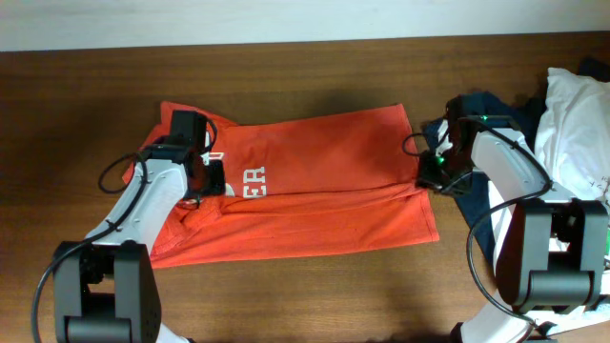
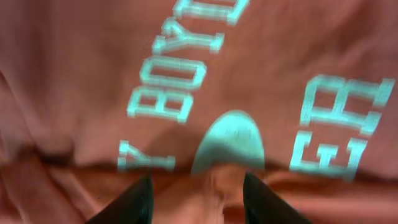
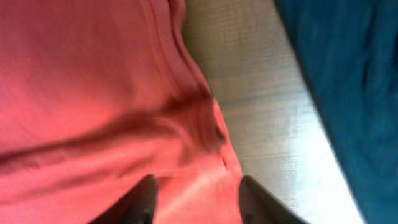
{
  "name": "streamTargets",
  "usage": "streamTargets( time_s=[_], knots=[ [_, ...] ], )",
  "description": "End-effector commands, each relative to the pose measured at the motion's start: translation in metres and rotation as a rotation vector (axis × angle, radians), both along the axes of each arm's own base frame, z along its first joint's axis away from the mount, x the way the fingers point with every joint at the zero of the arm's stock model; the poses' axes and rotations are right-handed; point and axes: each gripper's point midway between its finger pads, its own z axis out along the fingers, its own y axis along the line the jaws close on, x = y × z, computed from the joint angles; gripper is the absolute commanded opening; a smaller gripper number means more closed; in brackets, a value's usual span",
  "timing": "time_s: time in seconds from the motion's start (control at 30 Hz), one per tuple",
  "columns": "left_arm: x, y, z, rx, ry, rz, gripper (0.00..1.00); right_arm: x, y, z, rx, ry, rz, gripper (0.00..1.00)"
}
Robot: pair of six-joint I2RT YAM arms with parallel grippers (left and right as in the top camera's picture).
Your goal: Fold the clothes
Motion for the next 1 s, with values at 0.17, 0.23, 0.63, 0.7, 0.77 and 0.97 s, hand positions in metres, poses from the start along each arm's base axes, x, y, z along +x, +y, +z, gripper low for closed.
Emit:
streamTargets(
  time_s=[0.17,0.23,0.63,0.7,0.77,0.97],
  knots=[
    [-0.025,-0.046,-0.002,-0.158,0.099,-0.151,0.02,-0.055,0.005,-0.028,0.017,0.166,0.052,0.25],
    [-0.023,-0.083,0.000,-0.137,0.055,-0.362,0.28,-0.069,0.005,-0.038,0.018,0.197,0.052,0.25],
    [-0.071,-0.262,-0.049,-0.171,-0.035,-1.010,0.29,-0.081,0.006,-0.047,0.020,0.223,0.048,0.25],
    [-0.047,-0.271,-0.046,-0.157,-0.141,-0.999,0.38,-0.082,0.006,-0.047,0.020,0.225,0.049,0.25],
    [-0.038,-0.276,-0.059,-0.161,-0.162,-0.991,0.39,-0.082,0.006,-0.047,0.020,0.227,0.049,0.24],
    [0.045,-0.239,-0.030,-0.141,-0.315,-0.741,0.50,-0.082,0.006,-0.047,0.020,0.227,0.049,0.24]
  ],
)
